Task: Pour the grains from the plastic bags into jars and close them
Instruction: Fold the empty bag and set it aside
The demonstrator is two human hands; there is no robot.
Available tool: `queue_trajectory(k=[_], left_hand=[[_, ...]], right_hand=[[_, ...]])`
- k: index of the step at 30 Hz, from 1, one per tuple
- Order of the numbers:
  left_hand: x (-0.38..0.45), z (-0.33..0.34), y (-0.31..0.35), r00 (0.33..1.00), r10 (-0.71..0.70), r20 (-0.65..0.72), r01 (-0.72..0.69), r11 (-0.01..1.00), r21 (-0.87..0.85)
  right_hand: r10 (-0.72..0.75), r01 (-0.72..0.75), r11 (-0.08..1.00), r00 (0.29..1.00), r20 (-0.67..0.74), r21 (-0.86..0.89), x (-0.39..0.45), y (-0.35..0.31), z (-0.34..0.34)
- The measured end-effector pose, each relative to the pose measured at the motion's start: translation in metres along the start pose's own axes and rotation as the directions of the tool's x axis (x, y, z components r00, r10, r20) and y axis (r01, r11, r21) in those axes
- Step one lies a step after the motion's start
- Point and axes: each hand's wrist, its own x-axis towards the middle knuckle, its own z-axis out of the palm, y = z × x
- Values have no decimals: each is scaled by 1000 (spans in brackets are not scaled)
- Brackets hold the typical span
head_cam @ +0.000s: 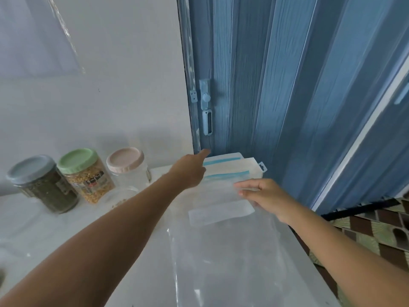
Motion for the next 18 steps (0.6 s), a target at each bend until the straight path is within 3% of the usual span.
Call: queue_trajectory(k=[9, 18], left_hand=[[20, 22, 5, 980, -47, 194, 59, 996, -59], [23, 24, 2, 998, -34, 59, 46, 974, -221]], right_hand=[[-29, 30, 1000, 997, 75, -4, 1, 11, -7], [-22, 21, 999, 999, 26, 40, 3, 15, -8]])
